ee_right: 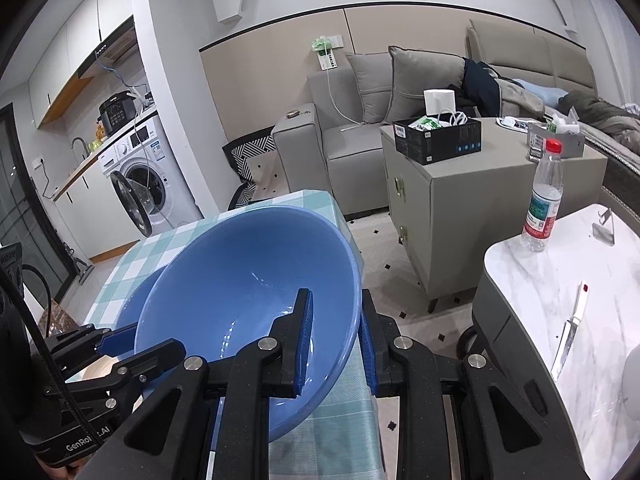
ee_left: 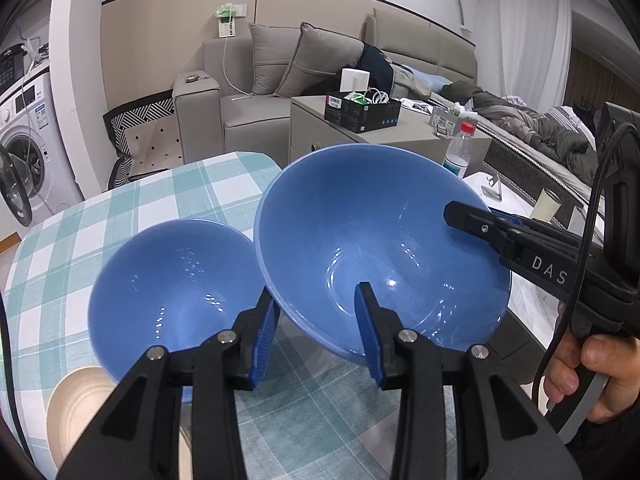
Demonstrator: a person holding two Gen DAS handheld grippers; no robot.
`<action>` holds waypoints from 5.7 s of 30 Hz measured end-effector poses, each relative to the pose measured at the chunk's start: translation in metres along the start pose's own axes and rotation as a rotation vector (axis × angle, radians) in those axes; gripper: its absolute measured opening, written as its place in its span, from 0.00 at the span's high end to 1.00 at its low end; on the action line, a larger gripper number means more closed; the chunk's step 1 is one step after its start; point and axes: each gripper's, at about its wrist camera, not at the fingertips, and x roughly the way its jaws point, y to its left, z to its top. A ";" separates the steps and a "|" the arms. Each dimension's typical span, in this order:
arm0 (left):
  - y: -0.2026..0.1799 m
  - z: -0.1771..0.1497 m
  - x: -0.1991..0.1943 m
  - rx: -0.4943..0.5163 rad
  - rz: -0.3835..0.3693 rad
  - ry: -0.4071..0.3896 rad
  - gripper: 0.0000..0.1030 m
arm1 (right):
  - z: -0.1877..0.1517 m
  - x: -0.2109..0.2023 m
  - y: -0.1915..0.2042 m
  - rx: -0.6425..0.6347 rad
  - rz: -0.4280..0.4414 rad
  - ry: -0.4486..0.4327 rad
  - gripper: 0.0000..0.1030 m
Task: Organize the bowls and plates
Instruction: 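Lift the blue bowl with both tools and carry it over the other bowl, then lower the held bowl into the other blue bowl with both tools, then open both tools to release the nested bowl rim, then move both open tools to the rim of the nested blue bowls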
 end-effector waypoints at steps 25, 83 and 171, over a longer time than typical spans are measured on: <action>0.056 0.001 -0.039 -0.094 0.038 -0.087 0.64 | 0.015 -0.005 0.077 -0.111 0.040 -0.022 0.78; 0.134 -0.030 -0.012 -0.173 0.192 -0.025 0.64 | -0.008 0.084 0.155 -0.257 0.075 0.099 0.76; 0.156 -0.044 -0.001 -0.265 0.204 0.022 0.00 | -0.020 0.088 0.094 -0.096 0.294 0.082 0.01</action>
